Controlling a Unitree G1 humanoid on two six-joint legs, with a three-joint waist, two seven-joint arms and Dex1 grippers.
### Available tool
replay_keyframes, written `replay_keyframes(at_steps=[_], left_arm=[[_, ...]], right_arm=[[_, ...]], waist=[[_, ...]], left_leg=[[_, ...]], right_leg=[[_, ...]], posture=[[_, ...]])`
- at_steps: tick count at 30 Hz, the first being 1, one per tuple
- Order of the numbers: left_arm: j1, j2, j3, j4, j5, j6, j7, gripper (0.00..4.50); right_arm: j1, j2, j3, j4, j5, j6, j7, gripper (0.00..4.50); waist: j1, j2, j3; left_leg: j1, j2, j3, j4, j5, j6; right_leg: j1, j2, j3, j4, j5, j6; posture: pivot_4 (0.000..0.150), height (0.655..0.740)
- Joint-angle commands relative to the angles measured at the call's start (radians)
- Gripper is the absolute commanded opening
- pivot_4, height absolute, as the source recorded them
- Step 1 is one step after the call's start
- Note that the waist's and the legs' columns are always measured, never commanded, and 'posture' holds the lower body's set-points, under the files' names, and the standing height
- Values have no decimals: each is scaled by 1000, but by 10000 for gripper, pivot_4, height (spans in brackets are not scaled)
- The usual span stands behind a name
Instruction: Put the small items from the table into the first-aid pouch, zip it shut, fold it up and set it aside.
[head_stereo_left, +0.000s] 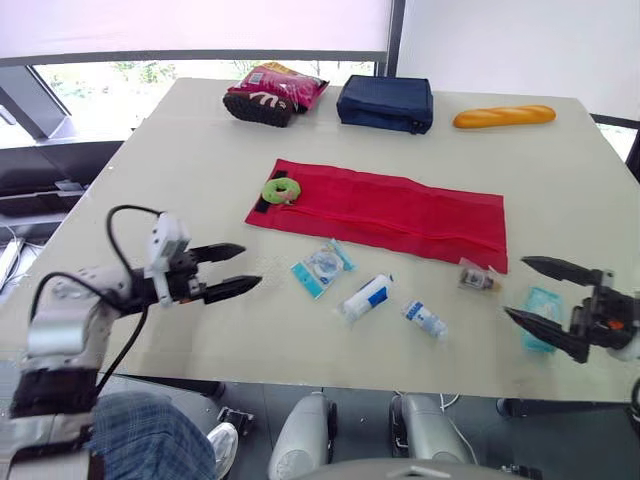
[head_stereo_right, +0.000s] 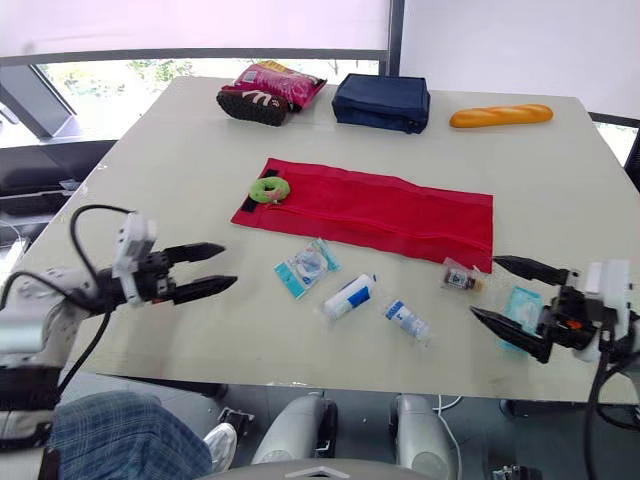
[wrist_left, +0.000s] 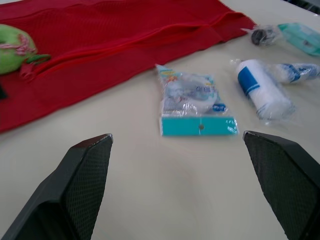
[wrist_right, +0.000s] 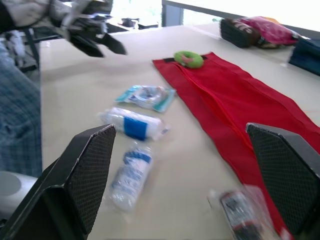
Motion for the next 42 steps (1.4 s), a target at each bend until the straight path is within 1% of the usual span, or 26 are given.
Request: replay_keyframes(at_steps=[1, 6, 8, 12, 13, 14, 15, 16, 19, 21, 22, 24, 27, 30, 32, 35, 38, 39, 41, 42], left_arm=[[-114, -29, -80, 76, 32, 45, -30, 45000], [-283, -102, -210, 232, 111, 60, -88, 45000], [-326, -126, -248, 292, 142, 58, -107, 45000], [-407, -175, -308, 436, 207, 55, -136, 45000], [-420, -181, -316, 460, 218, 52, -150, 39378], [-430, -186, -318, 477, 223, 53, -163, 37007], [-439, -191, -315, 486, 221, 61, -177, 33036], [-446, -195, -311, 491, 218, 71, -191, 27066], [-453, -193, -295, 475, 193, 118, -232, 15101], [-451, -190, -285, 463, 185, 142, -243, 3970], [-449, -187, -276, 455, 177, 158, -244, 1156], [-440, -180, -243, 432, 150, 204, -231, 1156], [-401, -158, -186, 341, 94, 296, -204, 1156], [-335, -147, -101, 188, 17, 406, -134, 1156], [-286, -159, -16, 57, -60, 494, -53, 1156], [-225, -216, 124, -139, -206, 636, 96, 1156], [-199, -300, 219, -282, -315, 703, 248, 1156], [-200, -336, 247, -318, -351, 719, 307, 1156], [-203, -406, 283, -383, -413, 737, 412, 1156], [-206, -452, 296, -415, -445, 736, 472, 1156]], right_arm=[[-7, 12, 16, -85, 23, -2, -29, 44333], [-24, 34, 65, -176, 22, 7, -96, 44333], [-40, 36, 82, -206, 22, 13, -123, 44333], [-86, 41, 113, -242, 20, 27, -184, 44333], [-89, 42, 118, -247, 20, 30, -193, 45000], [-91, 42, 123, -249, 19, 31, -199, 45000], [-90, 42, 128, -252, 17, 31, -204, 45000], [-89, 42, 133, -253, 15, 29, -208, 45000], [-91, 45, 150, -248, 3, 21, -217, 45000], [-95, 46, 159, -249, -1, 19, -225, 45000], [-100, 49, 165, -250, -2, 20, -231, 45000], [-116, 59, 183, -252, 3, 30, -251, 45000], [-140, 67, 205, -251, 9, 47, -277, 45000], [-161, 63, 228, -249, 1, 75, -301, 45000], [-187, 64, 250, -249, 2, 119, -343, 45000], [-241, 70, 289, -258, 31, 240, -453, 45000], [-293, 85, 335, -273, 71, 348, -544, 45000], [-315, 98, 348, -271, 99, 389, -577, 45000], [-369, 117, 366, -250, 172, 489, -644, 45000], [-412, 133, 369, -220, 246, 574, -717, 45000]], waist=[[1, 0, 0], [-2, -1, 0], [-9, -1, 0], [-7, -1, 1], [-7, -2, 0], [-7, -2, 0], [-7, -2, 0], [-8, -2, 0], [-8, -2, 1], [-7, -2, 1], [-7, -2, 1], [-8, -2, 1], [-18, -2, 1], [-25, -2, 1], [-26, -2, 1], [-23, -2, 1], [-20, -2, 1], [-19, -3, 1], [-20, -3, 1], [-20, -3, 1]], left_leg=[[0, 0, 0, 0, 0, 0], [-1, -1, -1, 1, 0, 0], [-1, -1, 0, 1, 0, 0], [-1, -1, -1, 2, 0, 0], [-1, -1, -1, 2, 0, 0], [-1, -1, -2, 2, 0, 0], [-1, -1, -2, 2, 0, 0], [-1, -1, -1, 2, 0, 0], [-2, -1, -2, 2, 0, 1], [-2, -1, -2, 2, 0, 1], [-2, -1, -2, 2, 0, 1], [-2, -1, -3, 3, 0, 1], [-2, -1, -3, 3, 0, 1], [-2, -1, -3, 2, 0, 1], [-2, 0, -3, 2, 0, 1], [-2, 0, -3, 3, 0, 0], [-2, 0, -4, 3, 0, 0], [-2, 0, -4, 3, 0, 0], [-2, -1, -4, 3, 0, 0], [-2, -1, -4, 3, 0, 0]], right_leg=[[0, 0, 0, 0, 1, 2], [0, 2, 0, 0, 1, 3], [0, 2, 1, 0, 2, 3], [0, 2, 1, 2, 2, 2], [0, 2, 1, 2, 2, 3], [0, 2, 1, 2, 2, 2], [0, 2, 1, 1, 1, 2], [0, 2, 1, 1, 1, 2], [0, 2, 1, 1, 2, 2], [0, 2, 1, 1, 2, 2], [0, 2, 1, 1, 2, 2], [0, 2, 1, 2, 2, 2], [0, 2, 1, 2, 2, 2], [-1, 2, 1, 2, 2, 2], [-1, 1, 1, 2, 2, 2], [-1, -3, 0, 3, 2, 2], [0, -5, 0, 3, 2, 2], [0, -5, 0, 3, 4, -1], [0, -4, 0, 3, 4, -1], [0, -4, 0, 3, 4, -1]], posture=[[1500, 7164], [1500, 7164], [1500, 7164], [1500, 7164], [1500, 7164], [1500, 7164], [1500, 7164], [1500, 7164], [1500, 7164], [1500, 7164], [1500, 7164], [1500, 7164], [1500, 7164], [1500, 7164], [1500, 7164], [1500, 7164], [1500, 7164], [1500, 7164], [1500, 7164], [1500, 7164]])
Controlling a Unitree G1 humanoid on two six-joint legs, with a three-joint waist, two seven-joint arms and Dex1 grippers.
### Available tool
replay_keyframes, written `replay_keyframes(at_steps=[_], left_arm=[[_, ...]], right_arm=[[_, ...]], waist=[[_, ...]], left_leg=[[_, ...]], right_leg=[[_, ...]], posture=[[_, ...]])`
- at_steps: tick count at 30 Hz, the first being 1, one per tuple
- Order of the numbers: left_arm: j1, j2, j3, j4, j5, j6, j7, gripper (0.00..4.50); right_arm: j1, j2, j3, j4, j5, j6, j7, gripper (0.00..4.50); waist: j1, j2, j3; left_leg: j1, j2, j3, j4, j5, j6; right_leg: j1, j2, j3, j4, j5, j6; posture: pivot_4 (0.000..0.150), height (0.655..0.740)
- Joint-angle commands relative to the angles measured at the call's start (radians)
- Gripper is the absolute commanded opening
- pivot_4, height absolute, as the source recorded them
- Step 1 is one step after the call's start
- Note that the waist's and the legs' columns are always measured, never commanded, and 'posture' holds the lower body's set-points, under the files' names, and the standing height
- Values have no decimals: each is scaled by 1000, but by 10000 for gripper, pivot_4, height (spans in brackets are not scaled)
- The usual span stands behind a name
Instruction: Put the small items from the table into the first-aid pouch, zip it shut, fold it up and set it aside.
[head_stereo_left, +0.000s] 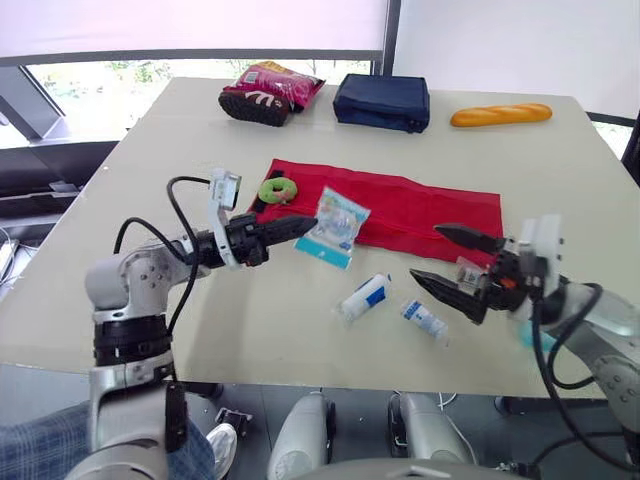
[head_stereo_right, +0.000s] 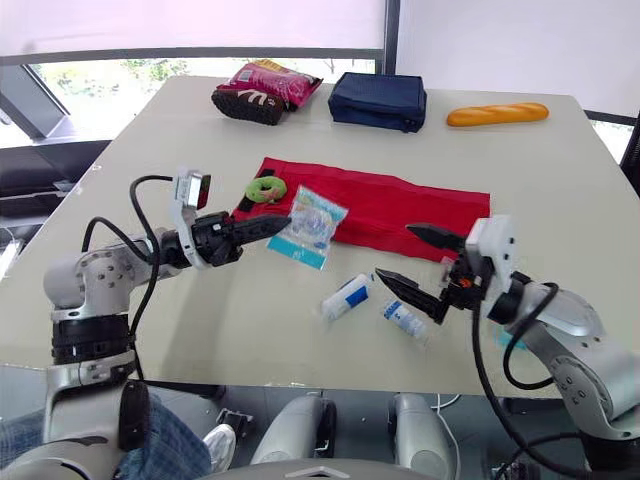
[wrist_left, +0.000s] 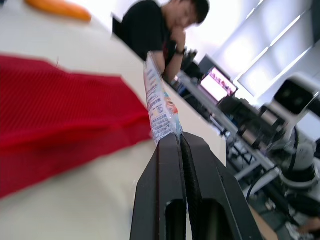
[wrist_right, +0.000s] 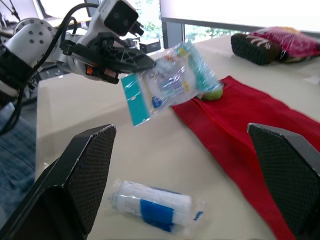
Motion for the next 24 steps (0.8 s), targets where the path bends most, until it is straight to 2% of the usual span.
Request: replay_keyframes(at_steps=[1, 5, 8, 11, 17, 24], left_arm=[[-14, -86, 51, -106, -108, 4, 158, 1156], [-21, -180, 59, -145, -182, -15, 294, 1156], [-22, -223, 48, -152, -224, -42, 364, 1156], [-13, -228, 27, -149, -246, -63, 393, 1156], [6, -187, -6, -126, -267, -95, 379, 1156], [35, -140, -51, -111, -281, -107, 334, 1156]], right_arm=[[-93, 41, -8, 44, 205, 183, -181, 45000], [-168, 115, -25, 124, 465, 280, -388, 45000], [-210, 179, -33, 180, 654, 263, -557, 45000], [-233, 231, -42, 201, 772, 207, -682, 45000], [-249, 233, -44, 188, 847, 156, -749, 45000], [-249, 216, -31, 168, 858, 128, -751, 45000]], waist=[[-2, 0, 0], [-3, 0, 0], [-4, 0, 0], [-5, 0, 0], [-6, 0, 0], [-6, 0, 0]], left_leg=[[0, 0, 0, 0, 0, 0], [1, -1, 0, 0, 0, 0], [0, -1, 0, 0, 0, 0], [0, -1, 1, 0, 0, 0], [0, -2, 1, 0, 0, 0], [0, -2, 1, 0, 0, 0]], right_leg=[[0, 0, 0, 0, 0, 0], [0, 2, 1, 0, 1, -2], [0, 4, 2, 0, 1, -2], [0, 5, 2, 0, 2, -2], [0, 6, 3, 0, 2, -1], [0, 7, 3, 0, 2, -1]], posture=[[1500, 7164], [1500, 7164], [1500, 7164], [1500, 7164], [1500, 7164], [1500, 7164]])
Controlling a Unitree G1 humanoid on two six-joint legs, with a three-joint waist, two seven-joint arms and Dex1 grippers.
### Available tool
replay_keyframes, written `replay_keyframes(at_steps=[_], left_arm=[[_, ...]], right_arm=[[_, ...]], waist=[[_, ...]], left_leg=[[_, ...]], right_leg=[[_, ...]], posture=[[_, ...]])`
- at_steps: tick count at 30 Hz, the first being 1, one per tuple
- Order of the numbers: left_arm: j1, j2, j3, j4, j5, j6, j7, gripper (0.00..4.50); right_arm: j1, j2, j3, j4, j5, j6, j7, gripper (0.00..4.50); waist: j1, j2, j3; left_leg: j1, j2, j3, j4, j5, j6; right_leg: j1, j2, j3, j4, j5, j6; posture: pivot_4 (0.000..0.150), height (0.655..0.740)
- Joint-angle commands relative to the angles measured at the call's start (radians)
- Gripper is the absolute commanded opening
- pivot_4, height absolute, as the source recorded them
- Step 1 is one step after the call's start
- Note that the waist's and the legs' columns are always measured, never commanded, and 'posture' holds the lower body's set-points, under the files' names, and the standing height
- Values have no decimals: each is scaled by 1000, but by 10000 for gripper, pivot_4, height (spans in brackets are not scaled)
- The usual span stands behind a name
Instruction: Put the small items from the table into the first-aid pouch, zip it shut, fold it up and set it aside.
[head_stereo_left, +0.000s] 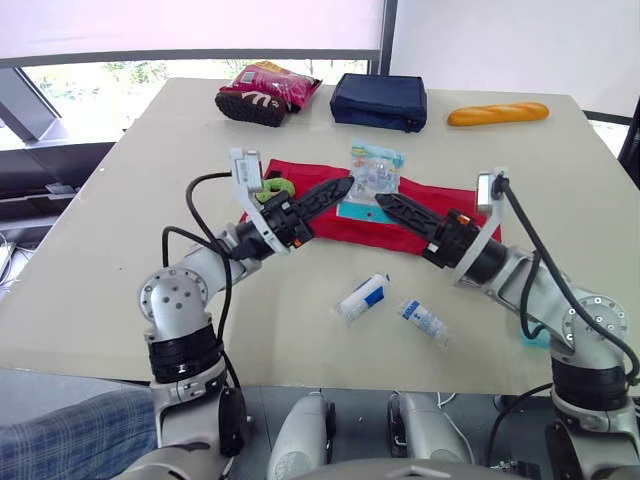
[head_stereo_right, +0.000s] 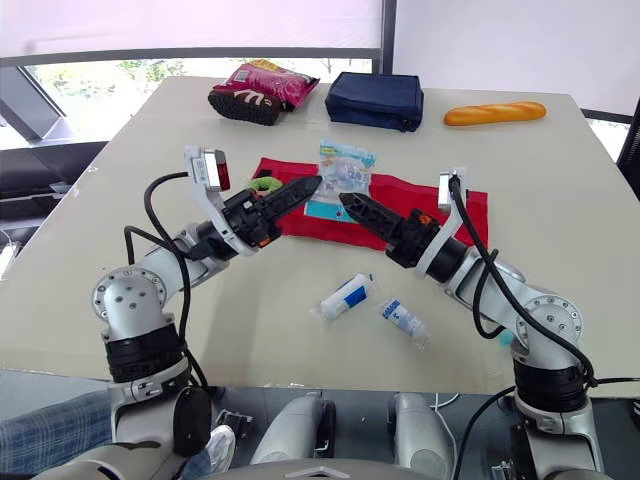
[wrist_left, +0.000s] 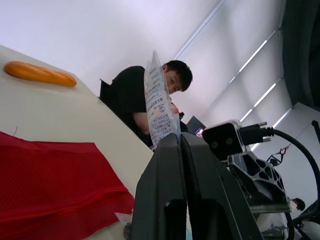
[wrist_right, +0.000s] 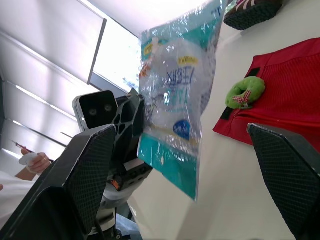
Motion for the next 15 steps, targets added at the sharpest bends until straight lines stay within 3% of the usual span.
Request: replay_keyframes(at_steps=[1, 3, 6, 13, 15], left_arm=[[8, 30, -18, -1, -24, -24, -37, 1156], [13, 40, -26, 2, -26, -31, -44, 1156], [22, 50, -37, 7, -19, -46, -53, 0], [28, 64, -59, 10, -24, -66, -55, 0], [30, 66, -64, 10, -24, -70, -53, 0]], right_arm=[[-17, -14, -16, -51, 25, -24, 4, 45000], [-15, -22, -17, -54, 25, -27, 10, 45000], [-13, -33, -18, -56, 25, -33, 20, 36618], [-16, -44, -11, -56, 23, -37, 27, 1680], [-14, -48, -8, -57, 19, -36, 28, 775]], waist=[[0, 0, 0], [0, 0, 0], [0, 0, 0], [0, 0, 0], [0, 0, 0]], left_leg=[[0, 0, 0, 0, 0, 0], [0, 0, 0, 0, 0, 0], [0, 0, 0, 0, 0, 0], [0, 0, 0, 0, 0, 0], [0, 0, 0, 0, 0, 0]], right_leg=[[0, 0, 0, 0, 0, 0], [0, 0, 0, 0, 0, 0], [0, 0, 0, 0, 0, 0], [0, 0, 0, -1, 0, 0], [0, 0, 0, -1, 0, 0]], posture=[[1500, 7164], [1500, 7164], [1500, 7164], [1500, 7164], [1500, 7164]])
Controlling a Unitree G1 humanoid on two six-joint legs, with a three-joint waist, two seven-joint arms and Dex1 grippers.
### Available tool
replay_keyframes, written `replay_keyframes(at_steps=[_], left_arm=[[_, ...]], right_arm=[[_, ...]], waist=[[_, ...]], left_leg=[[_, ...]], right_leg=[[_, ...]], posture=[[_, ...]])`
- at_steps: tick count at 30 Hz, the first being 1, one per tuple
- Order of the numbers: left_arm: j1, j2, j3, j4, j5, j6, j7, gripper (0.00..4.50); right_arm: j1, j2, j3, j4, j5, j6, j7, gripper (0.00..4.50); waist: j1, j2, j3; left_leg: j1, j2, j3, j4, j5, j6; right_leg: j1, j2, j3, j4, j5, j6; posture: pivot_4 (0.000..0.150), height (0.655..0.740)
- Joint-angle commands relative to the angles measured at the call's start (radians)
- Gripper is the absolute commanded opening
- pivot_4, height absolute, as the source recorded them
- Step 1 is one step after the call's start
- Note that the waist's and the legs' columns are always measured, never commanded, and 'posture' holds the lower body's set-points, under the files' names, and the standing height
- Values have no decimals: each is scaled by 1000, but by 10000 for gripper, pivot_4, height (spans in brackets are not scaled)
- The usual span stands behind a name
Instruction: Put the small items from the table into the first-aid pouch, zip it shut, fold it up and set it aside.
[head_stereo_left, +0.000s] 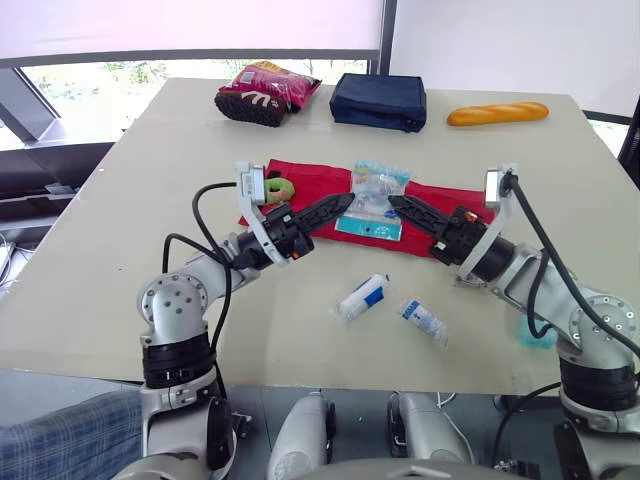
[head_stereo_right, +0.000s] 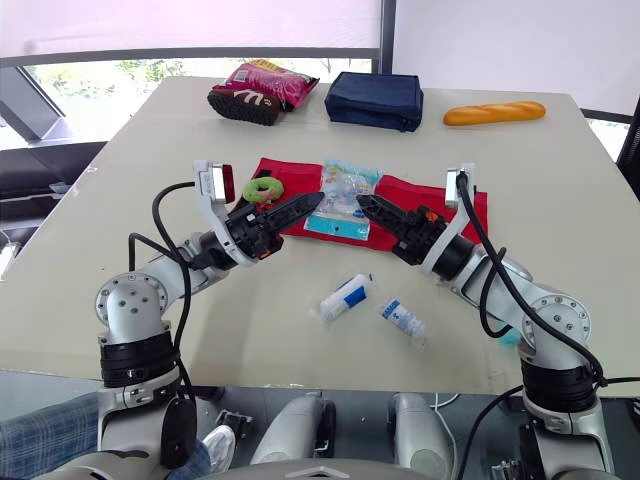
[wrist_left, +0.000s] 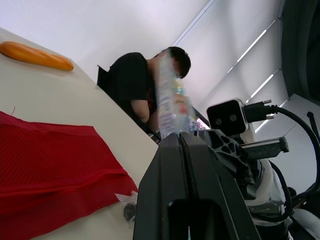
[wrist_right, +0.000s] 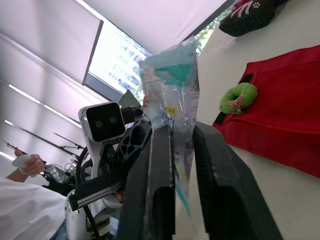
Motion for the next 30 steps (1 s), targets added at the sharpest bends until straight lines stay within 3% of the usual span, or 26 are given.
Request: replay_keyframes(at_steps=[1, 8, 11, 15, 20, 21, 24, 30], left_arm=[[-3, 12, -10, -14, -15, -23, -3, 0], [4, 38, -15, -1, -12, -23, 12, 0], [8, 84, -24, 19, 55, -57, -3, 0], [-2, 187, -54, 88, 200, -154, -63, 16112], [-69, 306, -143, 257, 473, -396, -149, 41044], [-83, 322, -163, 293, 520, -443, -170, 44382], [-132, 368, -251, 429, 701, -646, -235, 44382], [-274, 378, -369, 770, 930, -953, -347, 44382]], right_arm=[[-14, -7, -8, -51, 19, -13, 17, 775], [-12, -14, -9, -44, 16, -12, 16, 775], [-4, -27, -18, -37, 11, -11, 14, 775], [15, -62, -42, -25, -10, -8, 23, 0], [52, -134, -70, -13, -56, 2, 62, 0], [58, -144, -74, -13, -62, 5, 69, 0], [79, -177, -88, -20, -81, 14, 92, 0], [115, -223, -104, -48, -77, 25, 94, 0]], waist=[[0, 0, 0], [0, 0, 0], [0, 0, 0], [0, 0, 0], [4, 0, 0], [4, 0, 0], [5, 0, 0], [6, 0, 0]], left_leg=[[0, 0, 0, 0, 0, 0], [0, 0, 0, 0, 0, 0], [0, 0, 0, 0, 0, 0], [0, 0, 0, -1, 0, 0], [-2, 0, 0, -1, 0, 0], [-4, 0, 0, -1, 0, 0], [-10, 0, -1, 0, 0, 0], [-13, 0, -1, -1, -1, 2]], right_leg=[[0, 0, 0, 0, 0, 0], [0, 0, 0, -1, 0, 0], [0, 0, 0, -1, 0, 0], [0, 1, 0, -1, -2, -3], [-1, 0, 0, -2, -2, -4], [-3, 0, 0, -2, -2, -4], [-8, 0, 0, -3, -1, -2], [-9, 0, -1, -5, 1, 1]], posture=[[1500, 7164], [1500, 7164], [1500, 7164], [1500, 7164], [1500, 7164], [1500, 7164], [1500, 7164], [1500, 7164]])
